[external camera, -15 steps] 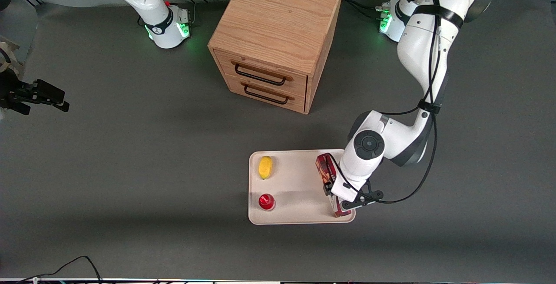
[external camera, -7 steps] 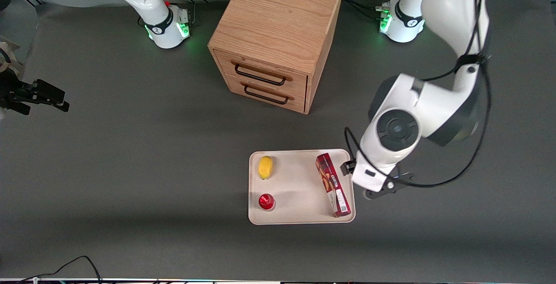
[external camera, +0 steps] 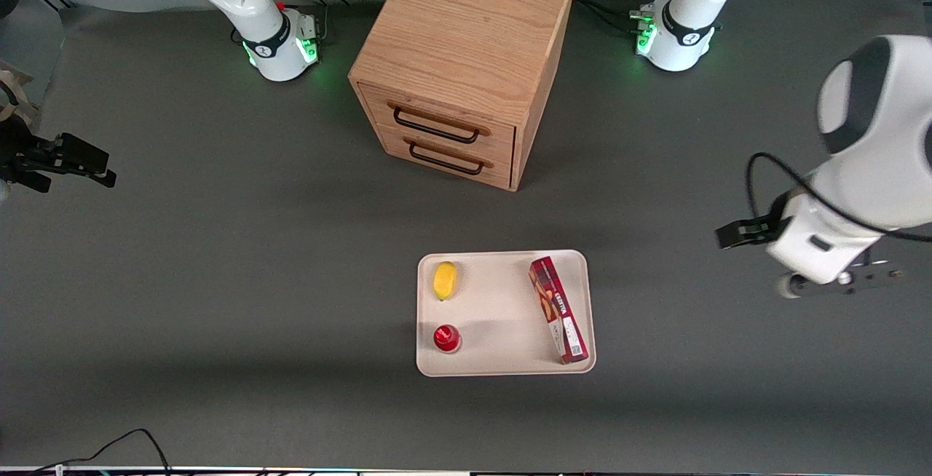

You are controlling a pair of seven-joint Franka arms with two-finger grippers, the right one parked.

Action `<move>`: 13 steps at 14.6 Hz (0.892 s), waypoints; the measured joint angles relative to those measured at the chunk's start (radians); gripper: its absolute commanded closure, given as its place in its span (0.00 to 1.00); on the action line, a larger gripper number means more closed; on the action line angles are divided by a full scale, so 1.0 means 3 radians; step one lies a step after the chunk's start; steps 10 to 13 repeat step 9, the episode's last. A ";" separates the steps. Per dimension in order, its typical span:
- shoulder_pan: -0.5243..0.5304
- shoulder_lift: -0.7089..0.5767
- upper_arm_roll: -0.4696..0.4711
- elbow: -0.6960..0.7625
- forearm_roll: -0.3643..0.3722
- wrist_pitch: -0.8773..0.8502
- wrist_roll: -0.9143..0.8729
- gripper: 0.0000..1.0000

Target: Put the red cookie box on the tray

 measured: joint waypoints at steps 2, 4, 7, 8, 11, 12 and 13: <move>0.0004 -0.0266 0.0229 -0.0344 -0.0015 0.0124 0.0289 0.00; 0.0004 -0.0537 0.0439 -0.0655 -0.0020 0.0257 0.0566 0.00; 0.0006 -0.0778 0.0711 -0.0830 -0.0142 0.0319 0.0965 0.00; 0.0006 -0.0811 0.0749 -0.0834 -0.0169 0.0319 0.1039 0.00; 0.0006 -0.0830 0.0759 -0.0835 -0.0185 0.0319 0.1075 0.00; 0.0006 -0.0830 0.0759 -0.0835 -0.0185 0.0319 0.1075 0.00; 0.0006 -0.0830 0.0759 -0.0835 -0.0185 0.0319 0.1075 0.00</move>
